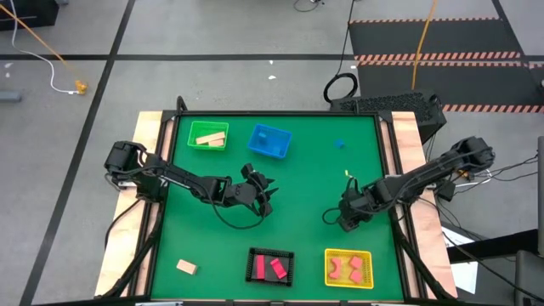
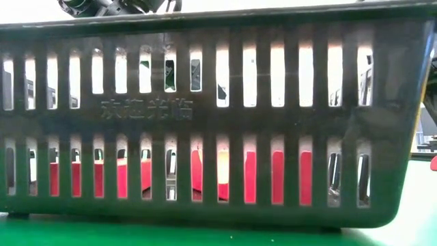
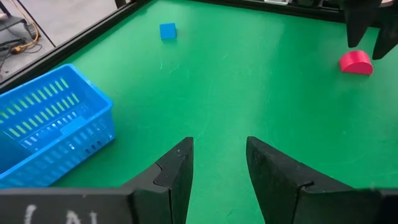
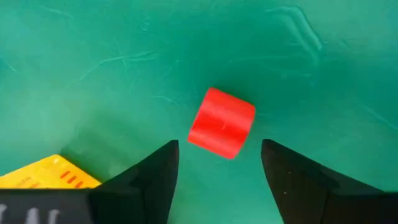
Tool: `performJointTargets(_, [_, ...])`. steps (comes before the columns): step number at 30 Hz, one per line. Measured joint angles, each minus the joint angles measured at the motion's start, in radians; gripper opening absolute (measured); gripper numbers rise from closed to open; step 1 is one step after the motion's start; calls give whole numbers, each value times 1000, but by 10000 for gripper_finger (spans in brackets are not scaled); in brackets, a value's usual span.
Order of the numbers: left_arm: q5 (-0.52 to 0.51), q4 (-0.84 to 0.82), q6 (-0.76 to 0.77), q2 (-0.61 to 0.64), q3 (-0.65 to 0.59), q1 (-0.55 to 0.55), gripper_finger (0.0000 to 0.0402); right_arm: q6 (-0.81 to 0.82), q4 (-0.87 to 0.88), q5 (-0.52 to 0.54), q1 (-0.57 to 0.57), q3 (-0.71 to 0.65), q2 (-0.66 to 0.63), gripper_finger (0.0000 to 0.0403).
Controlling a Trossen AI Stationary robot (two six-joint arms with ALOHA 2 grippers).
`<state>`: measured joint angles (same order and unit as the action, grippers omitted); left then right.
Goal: Sort & place blocks by color
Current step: Put the red wooden block into the black basket
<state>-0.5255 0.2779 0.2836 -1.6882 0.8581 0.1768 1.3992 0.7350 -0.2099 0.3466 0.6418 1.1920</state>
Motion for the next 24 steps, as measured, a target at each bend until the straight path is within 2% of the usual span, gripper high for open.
performJointTargets(6, [0, -19, 0, 0, 0, 0, 150, 89, -12, 5, 0, 0, 49, 252])
performJointTargets(13, [0, -23, 0, 0, 0, 0, 150, 134, -45, 1, 0, 0, 114, 241])
performJointTargets(18, [0, -30, 0, 0, 0, 0, 150, 69, -49, -4, 0, 1, 136, 204])
performJointTargets(24, [0, -30, -39, 0, 0, 0, 150, 13, -43, -4, 0, 1, 136, 114])
